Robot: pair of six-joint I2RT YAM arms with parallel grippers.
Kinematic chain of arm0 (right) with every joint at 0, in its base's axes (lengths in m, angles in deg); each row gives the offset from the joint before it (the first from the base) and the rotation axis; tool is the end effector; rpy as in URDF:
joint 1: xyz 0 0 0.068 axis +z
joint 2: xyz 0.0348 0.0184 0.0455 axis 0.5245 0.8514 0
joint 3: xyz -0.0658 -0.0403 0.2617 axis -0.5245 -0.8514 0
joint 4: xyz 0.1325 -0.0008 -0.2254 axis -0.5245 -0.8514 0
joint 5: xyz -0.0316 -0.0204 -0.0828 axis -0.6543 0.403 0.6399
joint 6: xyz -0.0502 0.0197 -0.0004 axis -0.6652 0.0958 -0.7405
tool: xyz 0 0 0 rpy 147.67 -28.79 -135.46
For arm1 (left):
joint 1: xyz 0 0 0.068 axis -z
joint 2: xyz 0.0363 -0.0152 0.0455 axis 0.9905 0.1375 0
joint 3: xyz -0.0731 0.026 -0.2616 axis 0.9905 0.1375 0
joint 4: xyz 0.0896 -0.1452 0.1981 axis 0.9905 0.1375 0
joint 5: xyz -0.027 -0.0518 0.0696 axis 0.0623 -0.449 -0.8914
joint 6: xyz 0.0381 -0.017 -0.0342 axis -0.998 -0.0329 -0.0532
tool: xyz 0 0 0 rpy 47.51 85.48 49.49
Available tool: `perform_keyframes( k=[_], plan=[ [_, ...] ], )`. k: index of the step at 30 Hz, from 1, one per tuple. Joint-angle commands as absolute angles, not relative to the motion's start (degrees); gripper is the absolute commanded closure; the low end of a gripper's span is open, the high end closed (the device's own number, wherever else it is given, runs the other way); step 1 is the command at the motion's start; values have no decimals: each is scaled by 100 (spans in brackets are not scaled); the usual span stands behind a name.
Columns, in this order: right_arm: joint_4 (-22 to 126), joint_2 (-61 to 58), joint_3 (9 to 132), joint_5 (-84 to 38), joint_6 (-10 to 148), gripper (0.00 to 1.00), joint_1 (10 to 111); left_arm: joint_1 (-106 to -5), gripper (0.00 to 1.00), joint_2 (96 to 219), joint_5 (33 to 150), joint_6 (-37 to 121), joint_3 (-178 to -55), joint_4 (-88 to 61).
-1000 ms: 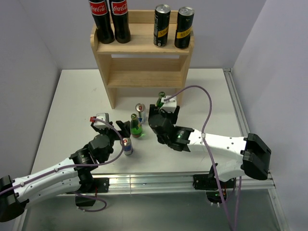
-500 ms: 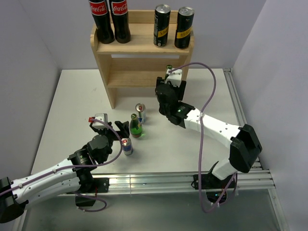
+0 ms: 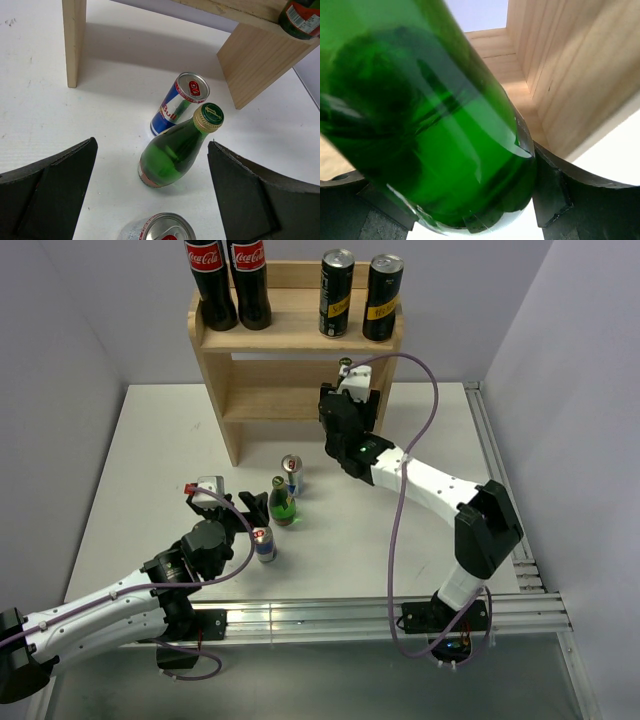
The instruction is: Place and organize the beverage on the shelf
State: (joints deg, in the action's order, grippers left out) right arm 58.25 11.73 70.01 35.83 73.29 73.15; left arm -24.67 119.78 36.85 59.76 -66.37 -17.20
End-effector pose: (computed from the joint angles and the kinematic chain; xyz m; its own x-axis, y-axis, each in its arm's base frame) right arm 0.3059 0.2336 0.3326 -0.1380 0.0408 -0.9896 0.1856 0.9825 0.0146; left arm 0.1080 -0.1211 0.2513 -0.1722 -0.3636 -0.9155 0.1277 0.9133 -0.3867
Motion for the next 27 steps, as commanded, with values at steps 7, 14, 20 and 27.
perform_keyframes(
  k=[7,14,20,27],
  plan=[
    [6650,1472,7853,3679,7503,100,7022,-2488,1,11947,3598,6028,-6634,-1799],
    [6755,1674,7967,3846,7608,100,6960,-2488,1,11973,3598,6028,-6634,-1808],
    [6844,1762,7906,4022,7661,100,6925,-2488,1,11973,3615,6036,-6634,-1808],
    [6808,1728,7792,4118,7776,68,6907,-2488,1,11964,3607,6045,-6634,-1782]
  ],
)
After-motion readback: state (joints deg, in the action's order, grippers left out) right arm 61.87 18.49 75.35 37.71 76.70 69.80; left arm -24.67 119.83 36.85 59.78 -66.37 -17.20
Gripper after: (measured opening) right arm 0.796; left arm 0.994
